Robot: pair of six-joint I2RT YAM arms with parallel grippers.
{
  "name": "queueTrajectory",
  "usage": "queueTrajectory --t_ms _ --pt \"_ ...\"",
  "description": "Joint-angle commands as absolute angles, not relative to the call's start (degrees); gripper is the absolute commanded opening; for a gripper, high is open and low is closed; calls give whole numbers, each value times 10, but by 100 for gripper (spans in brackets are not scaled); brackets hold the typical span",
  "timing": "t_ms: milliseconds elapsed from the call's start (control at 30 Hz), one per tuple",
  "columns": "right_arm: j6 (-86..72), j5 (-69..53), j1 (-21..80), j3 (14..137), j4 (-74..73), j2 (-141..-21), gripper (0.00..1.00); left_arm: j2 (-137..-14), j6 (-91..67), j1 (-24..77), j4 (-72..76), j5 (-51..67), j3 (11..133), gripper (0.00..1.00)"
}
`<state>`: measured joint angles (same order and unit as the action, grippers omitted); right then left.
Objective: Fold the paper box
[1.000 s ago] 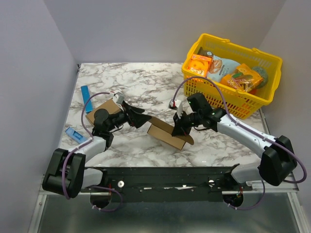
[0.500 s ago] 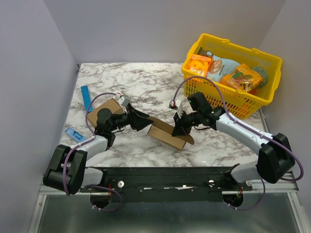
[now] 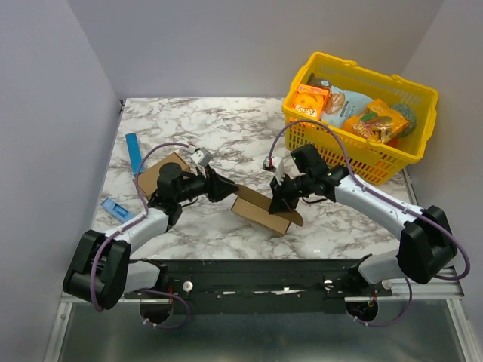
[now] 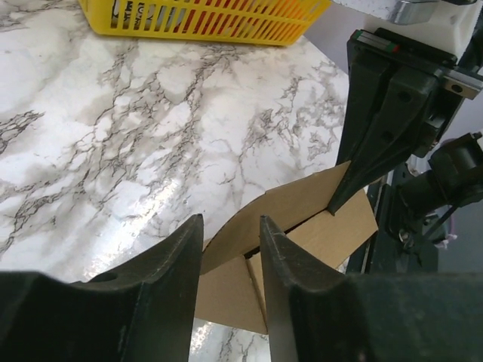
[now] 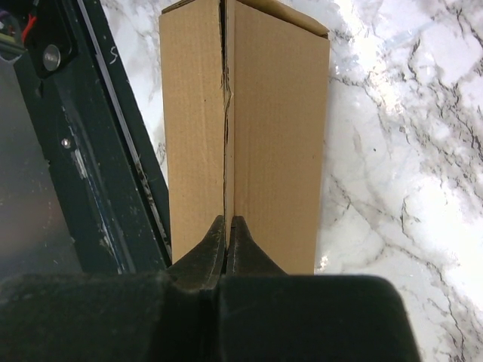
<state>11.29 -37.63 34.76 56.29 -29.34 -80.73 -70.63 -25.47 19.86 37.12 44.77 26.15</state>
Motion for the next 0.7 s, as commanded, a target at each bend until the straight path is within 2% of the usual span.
queueTrajectory --t_ms 0,100,367,500,667 --pt "120 -362 344 573 -283 -812 1 -692 -220 215 323 431 274 37" --pt "118 -352 345 574 -283 -816 1 -696 -216 220 314 431 279 29" --pt "117 -338 345 574 -282 -819 1 -700 -200 244 289 426 287 20" --pt "116 -322 345 574 -280 -818 1 -693 -182 253 258 399 293 11" --pt "102 -273 345 570 -261 -810 1 -681 -164 275 227 335 291 4"
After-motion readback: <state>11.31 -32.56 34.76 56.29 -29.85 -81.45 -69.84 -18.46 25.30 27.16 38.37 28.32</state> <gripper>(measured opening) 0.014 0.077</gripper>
